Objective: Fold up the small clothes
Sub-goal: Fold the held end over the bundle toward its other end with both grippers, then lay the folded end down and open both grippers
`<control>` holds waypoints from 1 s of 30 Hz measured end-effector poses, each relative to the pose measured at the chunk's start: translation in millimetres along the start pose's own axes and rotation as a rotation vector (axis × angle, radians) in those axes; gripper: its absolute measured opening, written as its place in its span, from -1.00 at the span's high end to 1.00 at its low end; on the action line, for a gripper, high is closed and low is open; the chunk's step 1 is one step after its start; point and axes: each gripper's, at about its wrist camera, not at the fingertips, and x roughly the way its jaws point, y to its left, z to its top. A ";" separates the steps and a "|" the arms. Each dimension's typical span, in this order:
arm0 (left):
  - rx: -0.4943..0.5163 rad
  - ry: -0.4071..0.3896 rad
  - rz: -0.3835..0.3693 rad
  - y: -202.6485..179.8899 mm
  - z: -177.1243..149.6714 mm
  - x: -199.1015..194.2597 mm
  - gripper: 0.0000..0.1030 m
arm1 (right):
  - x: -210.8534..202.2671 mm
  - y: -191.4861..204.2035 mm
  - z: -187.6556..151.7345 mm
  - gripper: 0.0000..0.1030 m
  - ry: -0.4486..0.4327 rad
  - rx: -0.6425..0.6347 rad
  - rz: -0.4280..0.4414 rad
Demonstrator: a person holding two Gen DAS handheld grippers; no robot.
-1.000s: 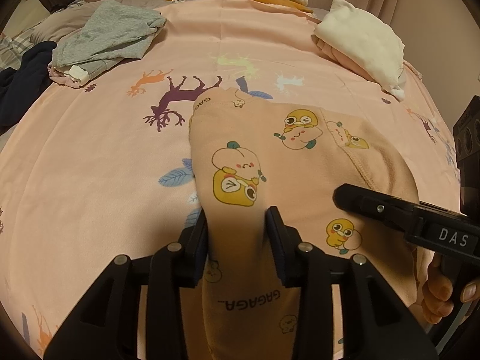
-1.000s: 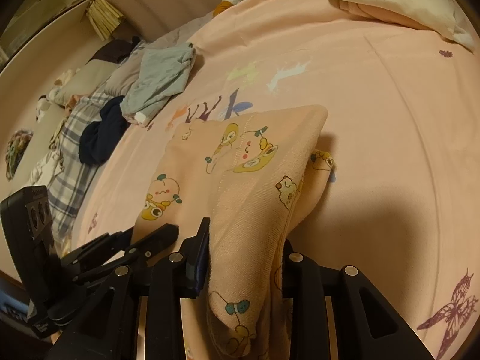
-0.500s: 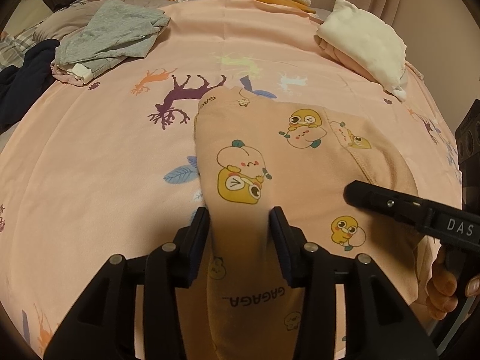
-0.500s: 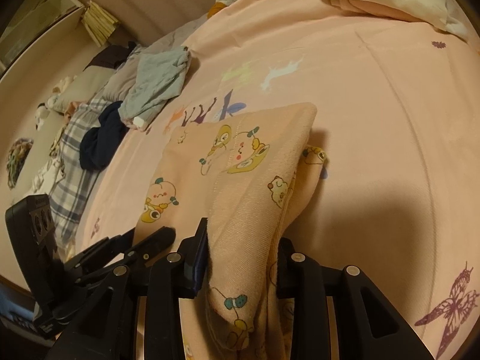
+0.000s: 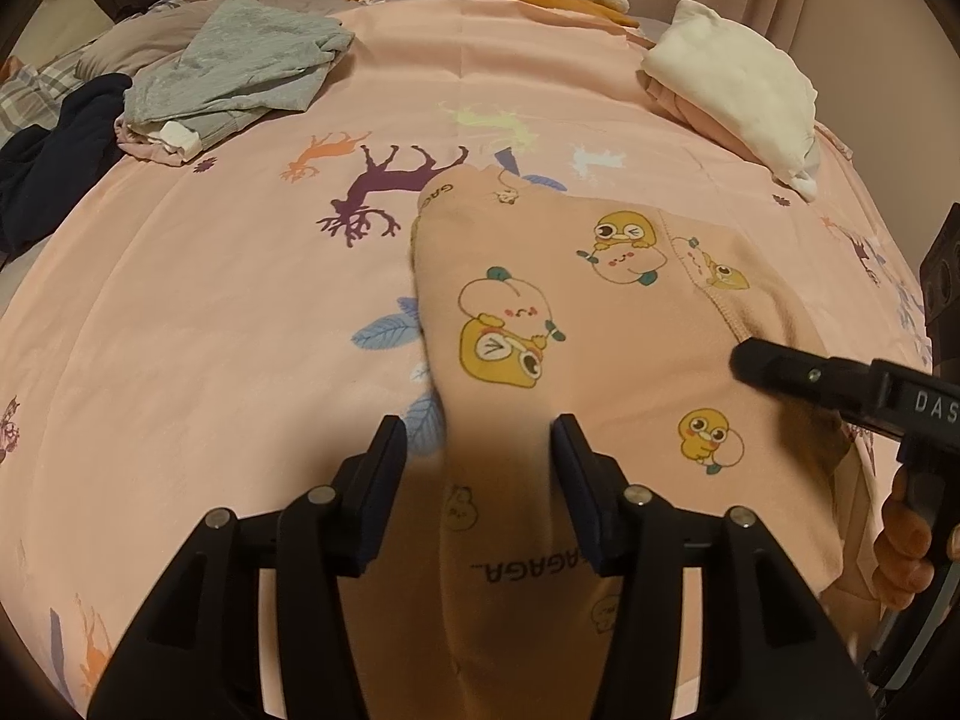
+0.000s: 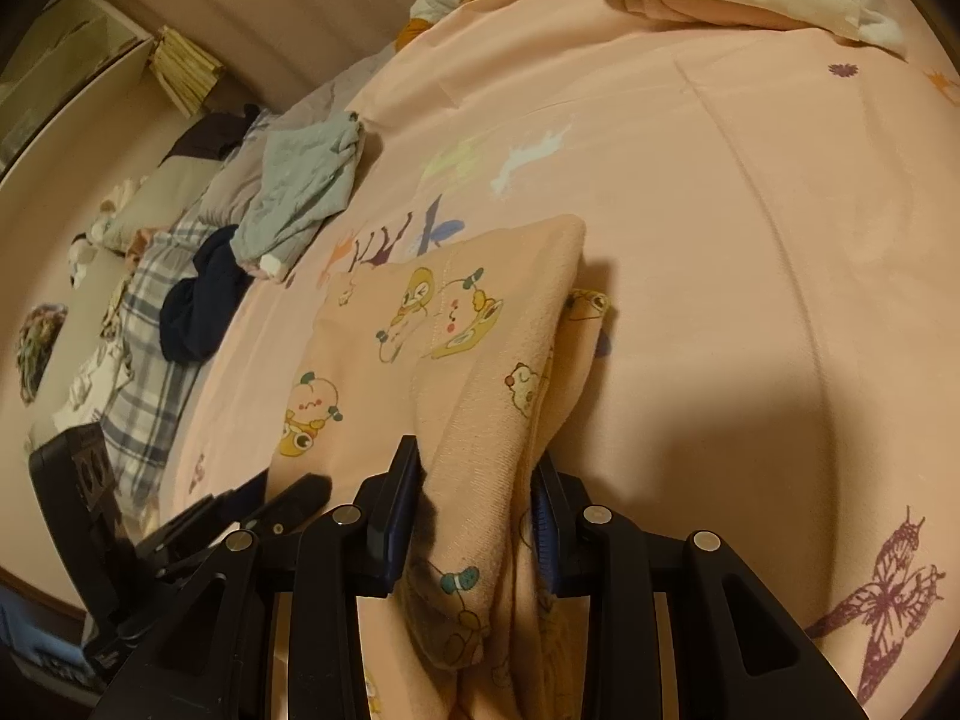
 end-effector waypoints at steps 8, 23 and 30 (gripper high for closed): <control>-0.003 -0.003 0.008 1.2 -6.1 -6.5 -0.04 | -7.4 -4.3 -1.0 0.39 -0.013 0.016 -0.016; -0.018 -0.005 0.020 7.0 -17.9 -28.4 0.00 | -32.9 18.0 18.1 0.39 -0.145 -0.121 -0.161; -0.006 -0.031 0.021 6.0 -22.1 -45.5 0.28 | -23.2 44.0 21.6 0.39 -0.131 -0.205 -0.068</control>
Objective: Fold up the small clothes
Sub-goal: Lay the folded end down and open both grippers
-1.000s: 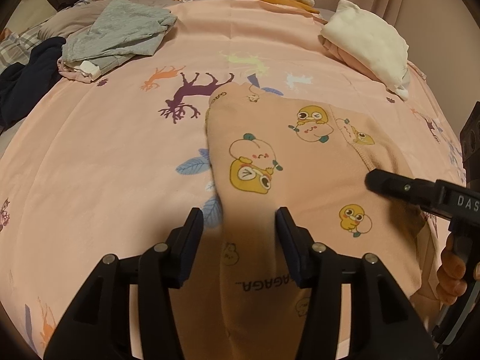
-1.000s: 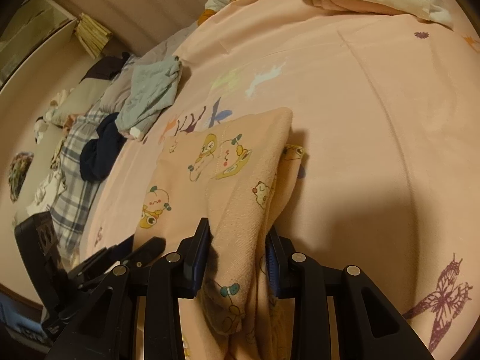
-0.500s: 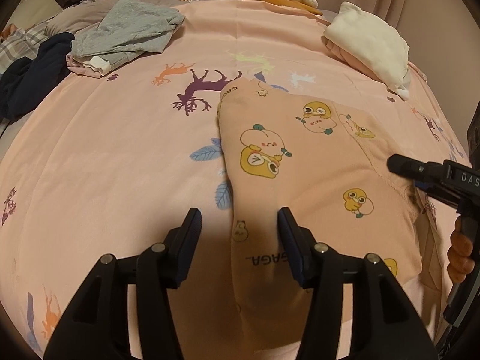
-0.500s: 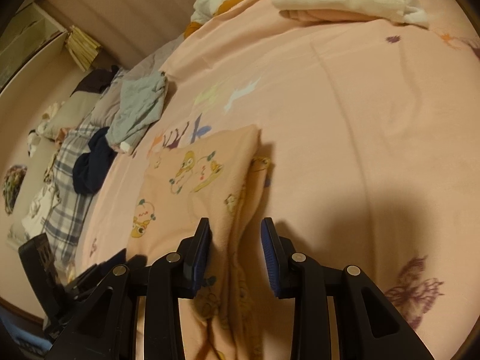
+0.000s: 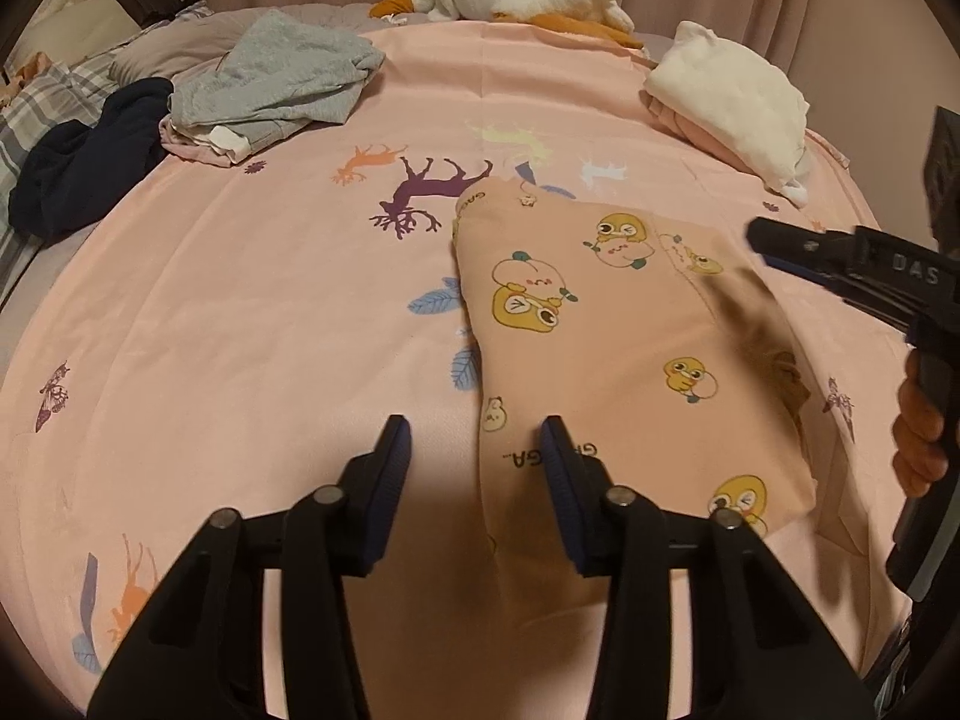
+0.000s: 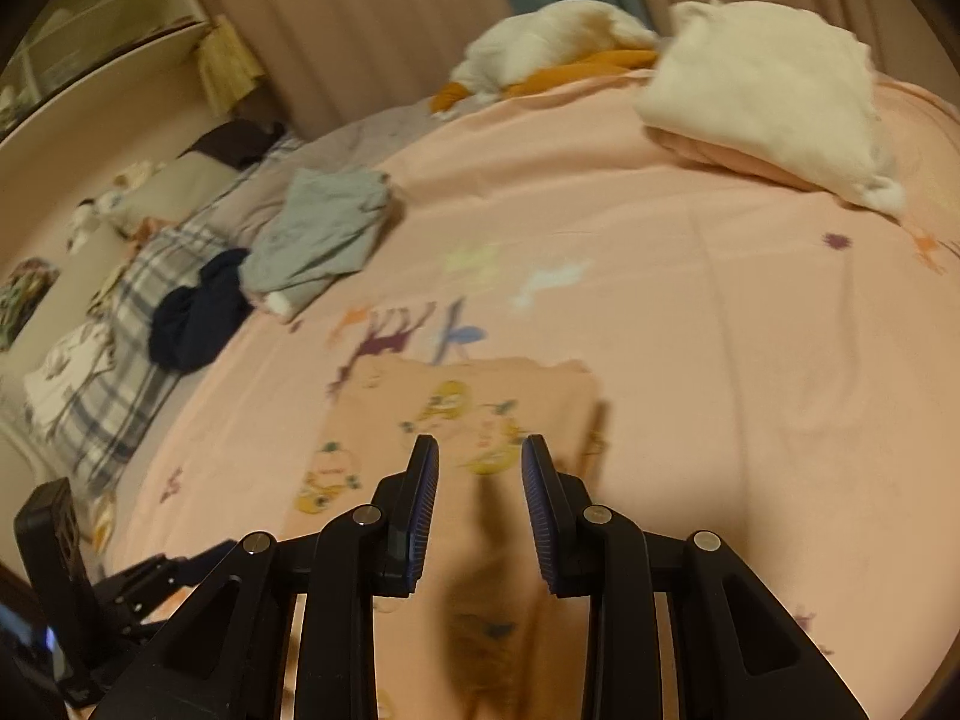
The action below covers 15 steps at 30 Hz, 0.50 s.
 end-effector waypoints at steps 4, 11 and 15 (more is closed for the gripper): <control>0.019 0.026 -0.002 -4.1 -5.3 6.8 0.45 | 22.9 0.8 -6.3 0.39 0.085 0.011 -0.027; 0.032 0.056 -0.003 -7.3 -11.9 16.0 0.46 | 40.8 -10.5 -10.1 0.43 0.144 0.048 -0.076; 0.026 0.057 0.000 -6.9 -12.0 14.7 0.45 | 19.9 -1.6 -15.2 0.43 0.107 0.025 -0.011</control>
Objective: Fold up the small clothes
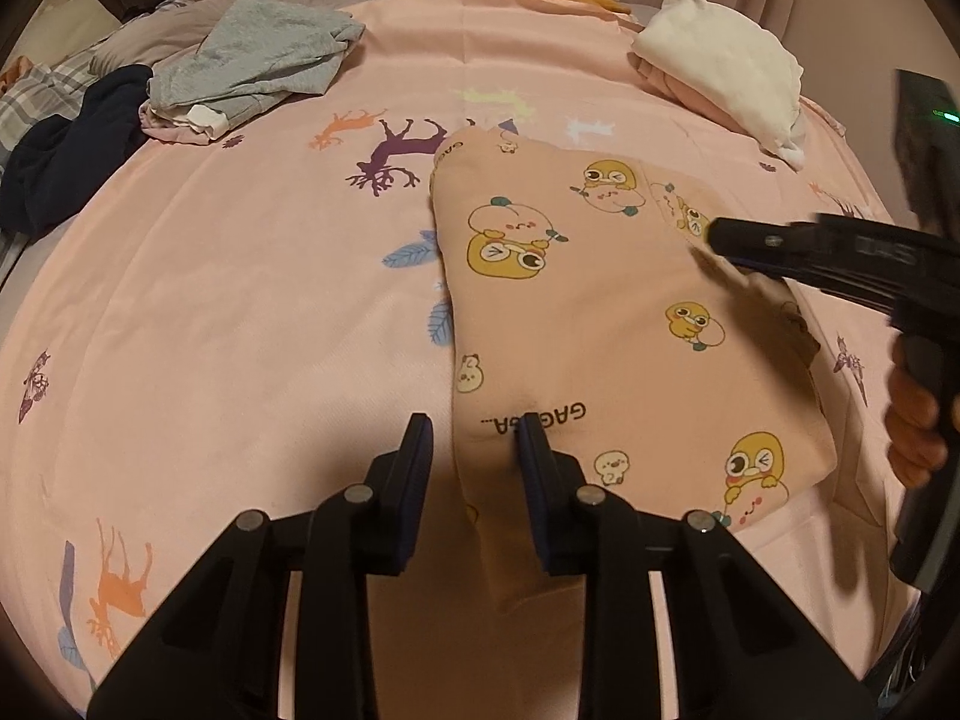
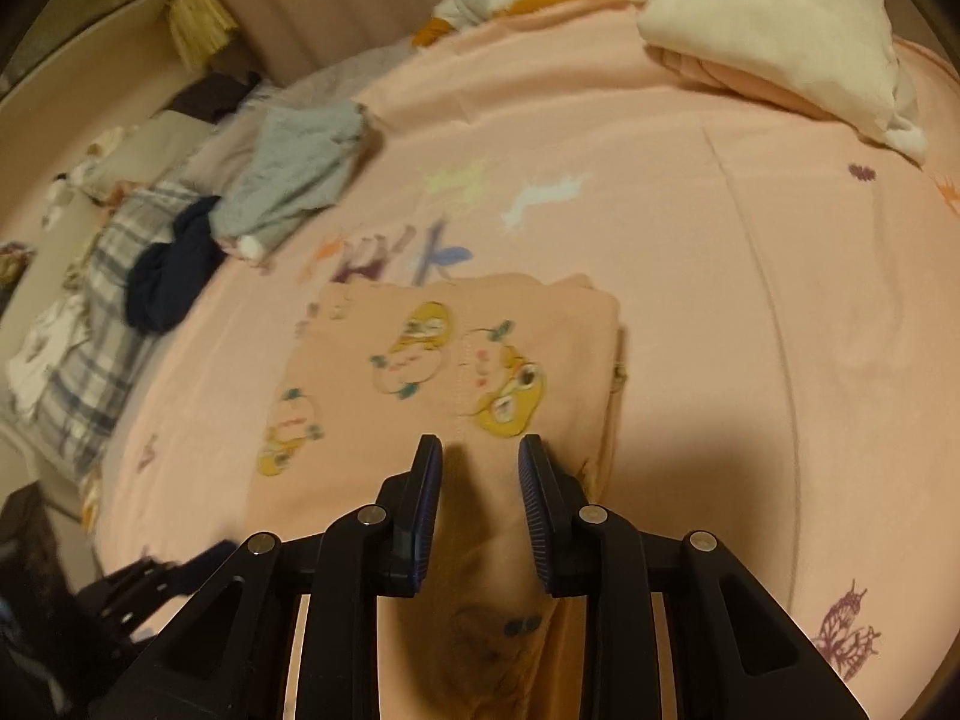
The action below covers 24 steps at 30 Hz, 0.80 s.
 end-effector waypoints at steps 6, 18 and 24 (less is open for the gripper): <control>0.000 0.000 0.007 -2.7 -1.5 -0.1 0.45 | -24.5 17.5 -27.5 0.43 0.005 -0.083 0.063; -0.008 0.000 0.026 -1.5 -7.1 -4.5 0.39 | -17.9 14.9 -70.8 0.44 0.125 -0.165 -0.068; -0.010 -0.005 0.041 -3.3 -12.7 -17.2 0.29 | -37.1 16.1 -75.9 0.44 0.112 -0.147 -0.068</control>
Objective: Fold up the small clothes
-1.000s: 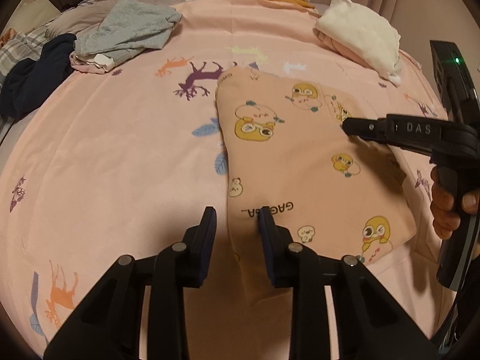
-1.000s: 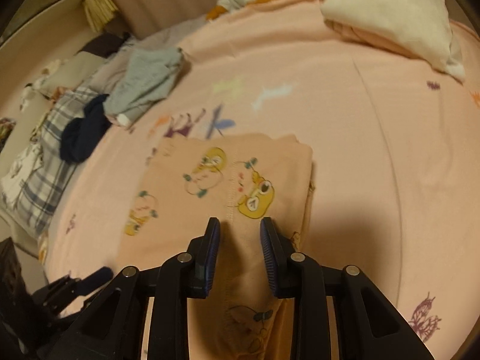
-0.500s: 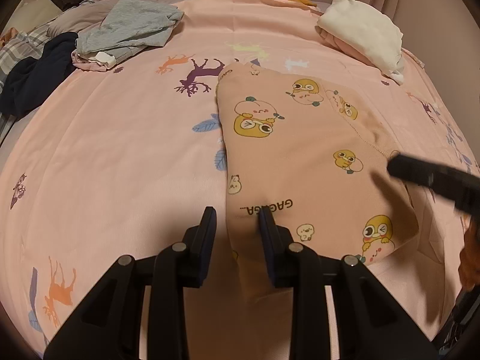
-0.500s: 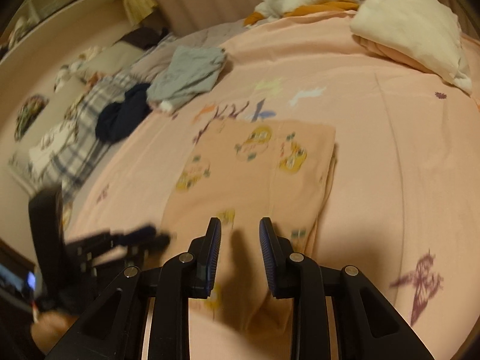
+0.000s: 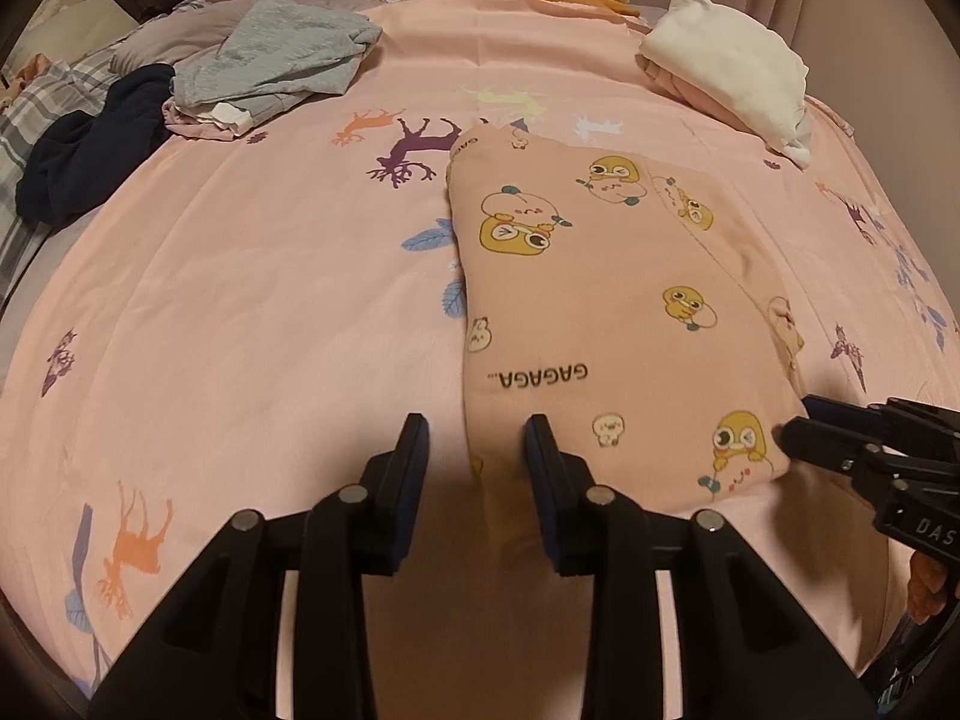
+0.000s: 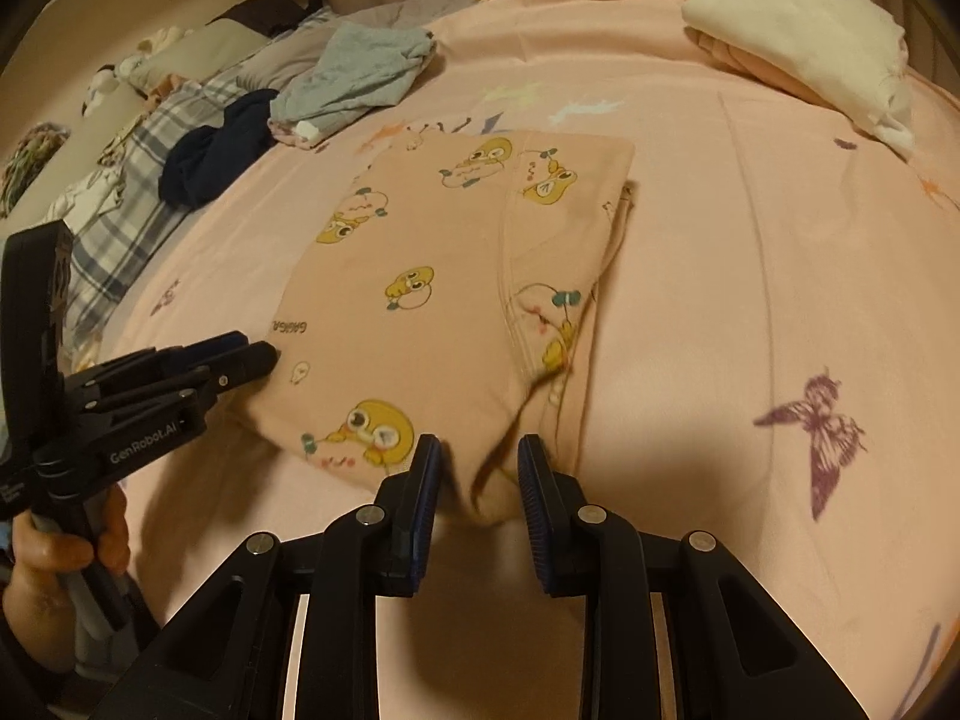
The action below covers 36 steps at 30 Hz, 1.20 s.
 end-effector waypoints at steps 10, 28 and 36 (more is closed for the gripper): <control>-0.014 -0.049 0.030 -3.3 -4.0 -38.0 -0.43 | -38.5 11.8 -4.6 -0.10 -0.085 0.019 -0.002; -0.055 -0.086 0.087 1.1 -9.5 -88.0 -0.99 | -78.2 36.6 1.1 -0.88 -0.205 -0.013 -0.048; -0.051 -0.060 0.129 -3.5 -8.9 -96.3 -0.99 | -82.0 46.2 1.0 -0.98 -0.203 -0.031 -0.108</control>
